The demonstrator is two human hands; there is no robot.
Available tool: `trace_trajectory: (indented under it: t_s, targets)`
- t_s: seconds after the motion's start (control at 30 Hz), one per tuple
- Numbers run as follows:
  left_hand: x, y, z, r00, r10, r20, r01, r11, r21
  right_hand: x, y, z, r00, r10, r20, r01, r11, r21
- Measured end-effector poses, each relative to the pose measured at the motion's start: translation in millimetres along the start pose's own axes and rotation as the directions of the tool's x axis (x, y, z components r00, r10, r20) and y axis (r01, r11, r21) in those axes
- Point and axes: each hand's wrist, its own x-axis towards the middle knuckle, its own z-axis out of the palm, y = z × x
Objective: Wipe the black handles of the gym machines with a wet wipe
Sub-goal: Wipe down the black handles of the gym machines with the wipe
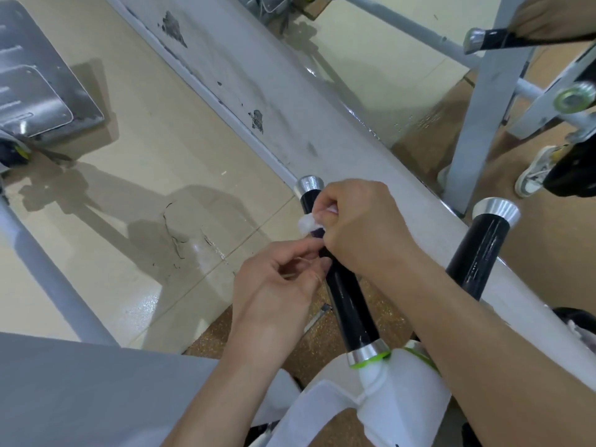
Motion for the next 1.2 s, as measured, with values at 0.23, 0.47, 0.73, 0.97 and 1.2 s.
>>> trace_trajectory:
  t_s: [0.23, 0.47, 0.73, 0.97, 1.2]
  targets:
    - [25.0, 9.2, -3.0, 0.984, 0.155, 0.085, -0.173, 0.942, 0.286, -3.6, 15.1, -3.4, 0.994, 0.092, 0.066, -0.106, 0.964, 0.243]
    - [52.6, 20.9, -0.4, 0.948, 0.299, 0.105, -0.313, 0.823, 0.475, 18.1, 24.5, 15.9, 0.964, 0.223, -0.142, -0.114, 0.836, 0.537]
    - [84.4, 35.8, 14.8, 0.927, 0.315, 0.205, -0.369, 0.660, 0.654, 26.4, 35.8, 22.3, 0.945, 0.323, -0.046, -0.216, 0.726, 0.653]
    - [94.7, 23.5, 12.8, 0.962, 0.266, 0.061, -0.260, 0.825, 0.502, 27.1, 33.0, 23.5, 0.954, 0.300, 0.005, -0.233, 0.729, 0.644]
    - [110.7, 12.4, 18.7, 0.952, 0.251, -0.173, -0.194, 0.936, 0.293, 27.9, 28.5, 23.4, 0.978, 0.204, 0.036, -0.187, 0.801, 0.569]
